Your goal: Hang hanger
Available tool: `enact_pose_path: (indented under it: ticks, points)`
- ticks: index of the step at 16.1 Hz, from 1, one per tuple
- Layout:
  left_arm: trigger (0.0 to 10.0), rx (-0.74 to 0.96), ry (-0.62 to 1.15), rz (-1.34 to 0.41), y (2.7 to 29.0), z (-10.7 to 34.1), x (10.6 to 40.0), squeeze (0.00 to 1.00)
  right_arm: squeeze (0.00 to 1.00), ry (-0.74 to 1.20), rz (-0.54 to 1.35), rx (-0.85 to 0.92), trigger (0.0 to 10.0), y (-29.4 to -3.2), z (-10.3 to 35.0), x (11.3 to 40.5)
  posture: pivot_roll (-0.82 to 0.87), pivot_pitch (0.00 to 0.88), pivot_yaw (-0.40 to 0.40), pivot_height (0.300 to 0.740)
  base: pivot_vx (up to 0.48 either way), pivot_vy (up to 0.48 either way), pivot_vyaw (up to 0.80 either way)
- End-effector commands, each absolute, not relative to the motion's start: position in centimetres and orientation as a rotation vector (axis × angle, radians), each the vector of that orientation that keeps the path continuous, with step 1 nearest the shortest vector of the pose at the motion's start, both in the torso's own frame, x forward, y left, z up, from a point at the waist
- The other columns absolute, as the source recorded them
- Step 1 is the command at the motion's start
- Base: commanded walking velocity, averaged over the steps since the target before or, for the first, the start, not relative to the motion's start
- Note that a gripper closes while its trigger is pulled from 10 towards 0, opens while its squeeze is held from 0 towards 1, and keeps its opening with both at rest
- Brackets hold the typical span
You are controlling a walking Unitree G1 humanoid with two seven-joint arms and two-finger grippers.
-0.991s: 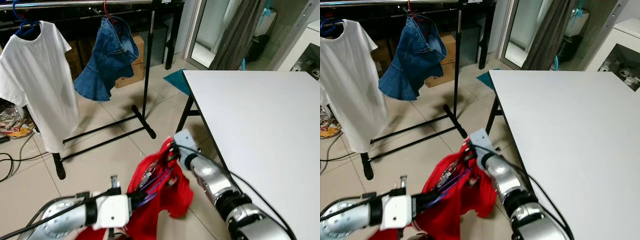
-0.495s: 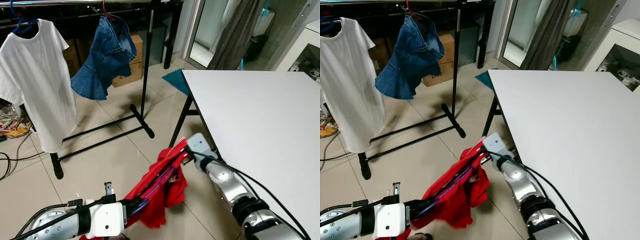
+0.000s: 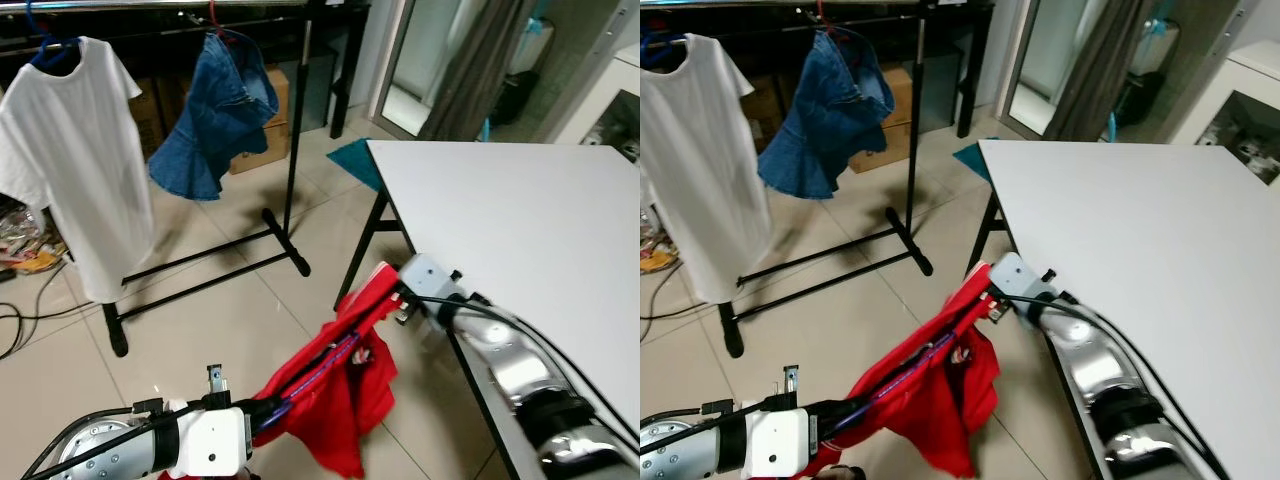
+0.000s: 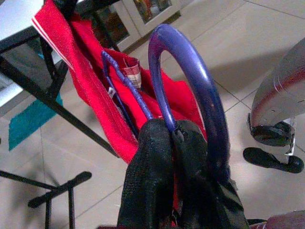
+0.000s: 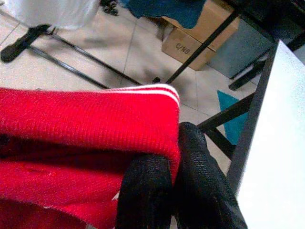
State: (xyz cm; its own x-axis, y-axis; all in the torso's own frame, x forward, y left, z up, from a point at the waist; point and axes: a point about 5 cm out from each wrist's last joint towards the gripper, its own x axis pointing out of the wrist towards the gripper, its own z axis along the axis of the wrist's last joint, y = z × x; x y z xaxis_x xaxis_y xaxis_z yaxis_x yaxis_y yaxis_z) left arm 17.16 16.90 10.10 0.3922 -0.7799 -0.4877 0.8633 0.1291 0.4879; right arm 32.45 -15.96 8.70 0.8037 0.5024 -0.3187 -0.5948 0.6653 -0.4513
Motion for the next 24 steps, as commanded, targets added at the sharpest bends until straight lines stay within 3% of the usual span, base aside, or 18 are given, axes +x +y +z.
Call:
enact_pose_path:
  ticks: [1, 3, 4, 6, 9, 12, 14, 18, 19, 22, 24]
  points:
    - [10.0, 0.817, 0.180, -1.249, 17.1, 9.3, 16.5, 0.00, 0.00, 0.128, 0.554, -0.608, 0.0, -17.5, 10.6, 33.2, 0.26, 0.092, -0.118, 0.740, 0.000, 0.000, 0.00]
    - [10.0, 0.819, 0.163, -1.260, 16.7, 9.3, 16.7, 0.00, 0.00, 0.069, 0.418, -0.677, 0.0, -17.6, 11.8, 34.5, 0.25, 0.089, -0.119, 0.740, 0.000, 0.000, 0.00]
    - [10.0, 0.829, 0.151, -1.269, 16.5, 9.2, 16.9, 0.00, 0.00, 0.064, 0.421, -0.688, 0.0, -15.8, 11.2, 34.7, 0.25, 0.086, -0.119, 0.740, 0.000, 0.000, 0.00]
    - [10.0, 0.841, 0.100, -1.231, 16.2, 9.7, 17.4, 0.00, 0.00, 0.101, 0.546, -0.645, 0.0, -12.4, 9.3, 33.5, 0.26, 0.085, -0.124, 0.740, 0.000, 0.000, 0.00]
    - [10.0, 0.863, -0.042, -1.101, 16.4, 12.0, 19.1, 0.00, 0.00, 0.221, 0.683, -0.624, 0.0, -10.5, 5.9, 31.5, 0.28, 0.089, -0.132, 0.740, 0.000, 0.000, 0.00]
    - [10.0, 0.869, -0.135, -1.040, 16.4, 13.9, 19.7, 0.00, 0.00, 0.248, 0.630, -0.613, 0.0, -10.7, 5.1, 31.7, 0.28, 0.090, -0.136, 0.740, 0.000, 0.000, 0.00]
    - [10.0, 0.841, -0.094, -1.108, 15.8, 12.7, 18.4, 0.00, 0.00, 0.302, 0.627, -0.635, 0.0, -10.8, 4.0, 31.6, 0.28, 0.091, -0.138, 0.740, 0.000, 0.000, 0.00]
    - [10.0, 0.767, -0.075, -1.039, 16.2, 12.2, 18.4, 0.00, 0.00, 0.379, 0.571, -0.507, 0.0, -11.6, 2.5, 30.8, 0.29, 0.093, -0.143, 0.740, 0.000, 0.000, 0.00]
    - [10.0, 0.729, -0.073, -0.989, 16.7, 12.0, 18.8, 0.00, 0.00, 0.389, 0.530, -0.438, 3.8, -12.1, 2.3, 30.7, 0.29, 0.091, -0.144, 0.740, 0.000, 0.000, 0.00]
    - [10.0, 0.725, 0.002, -0.952, 18.0, 10.0, 18.3, 0.00, 0.00, 0.338, 0.375, -0.381, 4.0, -14.3, 2.7, 31.1, 0.28, 0.090, -0.144, 0.740, 0.000, 0.000, 0.00]
    - [10.0, 0.694, 0.062, -0.955, 18.4, 8.2, 17.4, 0.00, 0.00, 0.263, 0.237, -0.364, 2.9, -16.2, 3.8, 31.6, 0.28, 0.090, -0.142, 0.740, 0.000, 0.000, 0.00]
